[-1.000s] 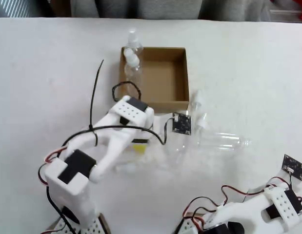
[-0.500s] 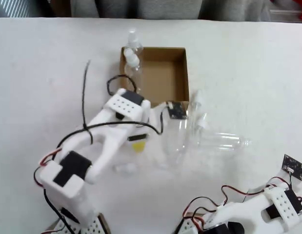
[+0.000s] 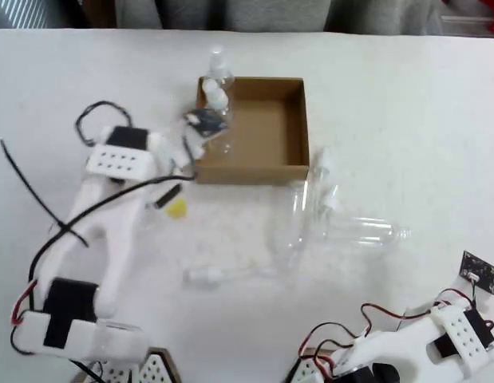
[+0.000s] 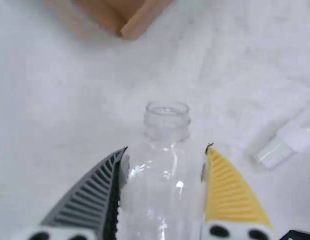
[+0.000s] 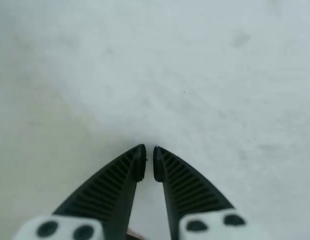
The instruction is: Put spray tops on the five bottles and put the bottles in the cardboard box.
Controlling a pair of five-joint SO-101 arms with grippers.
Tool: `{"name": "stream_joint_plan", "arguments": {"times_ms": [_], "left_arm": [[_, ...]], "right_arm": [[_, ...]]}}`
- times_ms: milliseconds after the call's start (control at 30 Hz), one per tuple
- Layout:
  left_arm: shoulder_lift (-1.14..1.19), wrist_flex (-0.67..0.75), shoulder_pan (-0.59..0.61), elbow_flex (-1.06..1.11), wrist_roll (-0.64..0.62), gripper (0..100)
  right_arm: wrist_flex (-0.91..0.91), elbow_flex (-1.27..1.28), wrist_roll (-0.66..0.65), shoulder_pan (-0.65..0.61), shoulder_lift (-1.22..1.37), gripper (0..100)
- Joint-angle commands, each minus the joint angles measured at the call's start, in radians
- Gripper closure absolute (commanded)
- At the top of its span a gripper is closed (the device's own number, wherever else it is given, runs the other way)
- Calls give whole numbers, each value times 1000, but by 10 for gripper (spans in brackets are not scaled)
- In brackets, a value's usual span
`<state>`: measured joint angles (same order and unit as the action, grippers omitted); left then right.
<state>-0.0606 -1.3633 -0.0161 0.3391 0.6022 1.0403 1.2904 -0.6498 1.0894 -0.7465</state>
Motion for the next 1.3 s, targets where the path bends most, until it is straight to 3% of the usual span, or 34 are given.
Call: {"name": "stream_joint_plan", "arguments": {"times_ms": [0,233,433,533,767,933,1267], "left_arm": [[-131,103,101,135,-18,917],[-407,356,231,542,-20,913],[-478,394,312,683,-28,913],[-478,439,398,706,-107,913],[-467,514,578,710,-272,913],[-427,509,634,712,-269,913],[-426,551,705,738,-267,913]], "right_arm": [[-15,-5,-6,-16,-18,982],[-18,-5,-8,-87,-18,982],[4,-132,0,-179,-45,982],[96,-250,0,-285,-99,982],[289,-434,-40,-751,-257,978],[460,-551,-193,-1142,-300,979],[499,-592,-204,-1867,-297,977]]}}
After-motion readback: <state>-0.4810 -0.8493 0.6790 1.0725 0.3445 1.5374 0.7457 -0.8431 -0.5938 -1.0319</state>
